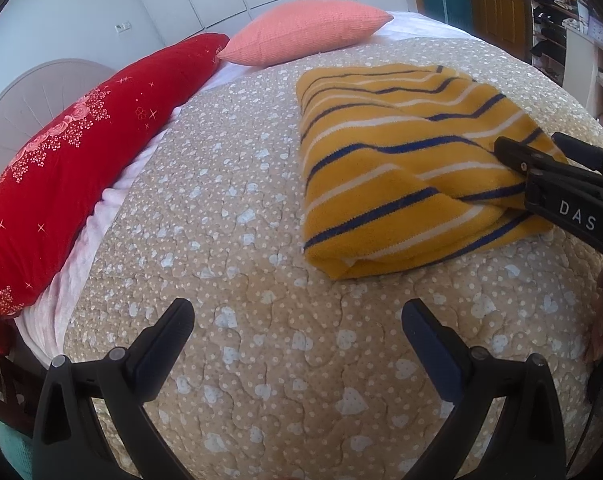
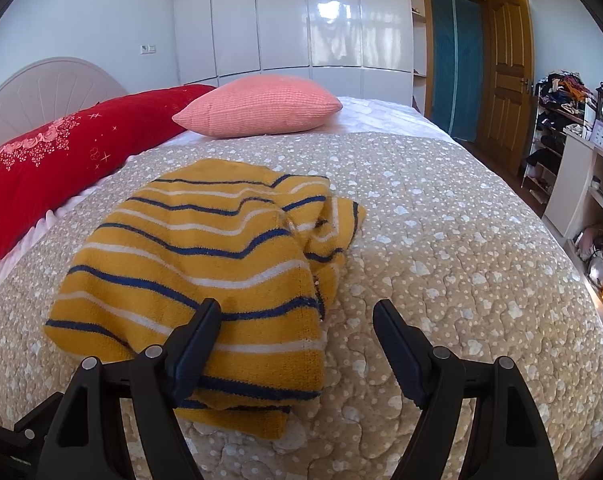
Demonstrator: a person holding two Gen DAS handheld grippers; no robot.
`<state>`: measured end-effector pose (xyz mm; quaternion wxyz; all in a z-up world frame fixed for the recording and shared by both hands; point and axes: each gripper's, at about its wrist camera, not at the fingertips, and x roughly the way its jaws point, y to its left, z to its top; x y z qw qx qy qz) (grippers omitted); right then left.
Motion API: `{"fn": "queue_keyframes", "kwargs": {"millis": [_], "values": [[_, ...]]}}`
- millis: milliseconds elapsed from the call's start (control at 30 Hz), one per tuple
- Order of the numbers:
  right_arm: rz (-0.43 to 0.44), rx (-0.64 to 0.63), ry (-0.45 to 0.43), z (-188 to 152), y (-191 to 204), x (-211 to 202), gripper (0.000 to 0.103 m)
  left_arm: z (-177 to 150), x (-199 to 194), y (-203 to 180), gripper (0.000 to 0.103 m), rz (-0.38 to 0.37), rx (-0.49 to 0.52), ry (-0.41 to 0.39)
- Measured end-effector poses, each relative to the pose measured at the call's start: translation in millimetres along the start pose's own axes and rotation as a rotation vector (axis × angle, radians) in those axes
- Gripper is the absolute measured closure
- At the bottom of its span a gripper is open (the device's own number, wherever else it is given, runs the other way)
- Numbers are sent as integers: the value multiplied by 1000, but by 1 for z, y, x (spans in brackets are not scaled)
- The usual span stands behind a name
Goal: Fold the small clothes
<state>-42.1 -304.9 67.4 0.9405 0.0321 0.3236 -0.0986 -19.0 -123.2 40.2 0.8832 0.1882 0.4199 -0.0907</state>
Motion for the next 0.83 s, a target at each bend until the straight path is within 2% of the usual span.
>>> {"fn": "queue_keyframes", "kwargs": {"millis": [367, 567, 833], "values": [[3, 6, 9, -1, -1, 4, 20, 0, 10, -9, 0, -40, 15, 14], [8, 38, -16, 1, -8, 1, 20, 5, 6, -1, 0, -63, -20, -17], [19, 84, -53, -3, -15, 0, 20, 7, -12, 20, 0, -47, -69, -40]]}}
